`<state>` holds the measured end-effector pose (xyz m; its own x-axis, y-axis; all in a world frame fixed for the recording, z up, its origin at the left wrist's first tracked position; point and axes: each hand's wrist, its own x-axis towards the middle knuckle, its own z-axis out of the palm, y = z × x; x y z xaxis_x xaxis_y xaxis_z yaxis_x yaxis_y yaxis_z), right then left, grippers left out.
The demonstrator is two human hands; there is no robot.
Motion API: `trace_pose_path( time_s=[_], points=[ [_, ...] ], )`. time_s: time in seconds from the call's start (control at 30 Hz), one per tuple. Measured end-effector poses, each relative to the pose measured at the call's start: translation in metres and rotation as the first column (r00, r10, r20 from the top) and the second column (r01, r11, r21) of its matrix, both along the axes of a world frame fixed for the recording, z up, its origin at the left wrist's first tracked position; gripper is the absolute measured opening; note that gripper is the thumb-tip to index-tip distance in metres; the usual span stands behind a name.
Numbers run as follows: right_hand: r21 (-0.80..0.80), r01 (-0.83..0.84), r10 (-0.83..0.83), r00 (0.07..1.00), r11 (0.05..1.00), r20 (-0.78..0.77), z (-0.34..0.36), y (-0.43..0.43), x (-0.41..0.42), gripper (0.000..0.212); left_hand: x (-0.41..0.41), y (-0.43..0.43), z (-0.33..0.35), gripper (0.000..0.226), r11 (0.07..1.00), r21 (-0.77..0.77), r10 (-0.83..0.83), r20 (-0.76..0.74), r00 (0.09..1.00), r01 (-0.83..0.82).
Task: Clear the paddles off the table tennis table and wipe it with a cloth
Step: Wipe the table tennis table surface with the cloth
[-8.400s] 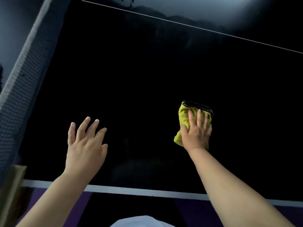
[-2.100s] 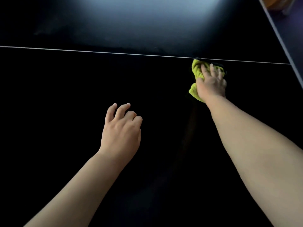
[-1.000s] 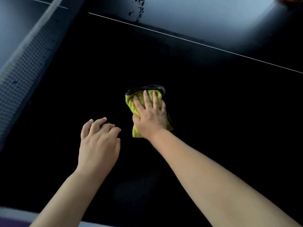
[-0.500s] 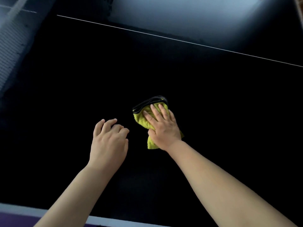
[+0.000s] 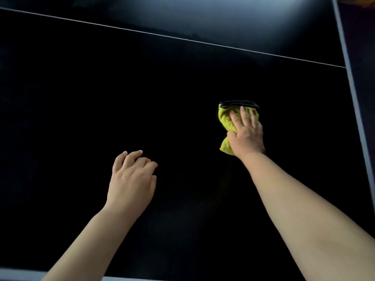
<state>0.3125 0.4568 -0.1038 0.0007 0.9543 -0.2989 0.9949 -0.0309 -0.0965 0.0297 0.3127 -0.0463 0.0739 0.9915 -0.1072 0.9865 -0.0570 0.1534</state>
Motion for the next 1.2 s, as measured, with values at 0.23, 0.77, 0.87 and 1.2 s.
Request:
trace_pose_path(
  time_s=[0.23, 0.77, 0.87, 1.2],
  points=[
    [0.025, 0.226, -0.227, 0.973, 0.974, 0.029, -0.004, -0.045, 0.019, 0.067, -0.017, -0.026, -0.004, 0.026, 0.999, -0.039, 0.031, 0.012, 0.999, -0.030],
    [0.000, -0.071, 0.071, 0.997, 0.997, -0.028, -0.004, -0.107, -0.283, 0.062, -0.171, -0.149, -0.013, 0.035, 0.967, -0.037, 0.253, -0.016, 0.967, -0.254],
    [-0.011, -0.206, 0.205, 0.976, 0.979, -0.068, -0.004, -0.121, -0.343, 0.062, -0.201, -0.179, -0.017, 0.038, 0.954, -0.043, 0.296, -0.021, 0.955, -0.297],
    [-0.008, -0.610, 0.609, 0.791, 0.792, -0.048, 0.002, -0.238, -0.440, 0.063, -0.242, -0.240, -0.008, 0.030, 0.922, -0.020, 0.384, -0.069, 0.921, -0.386]
  ],
)
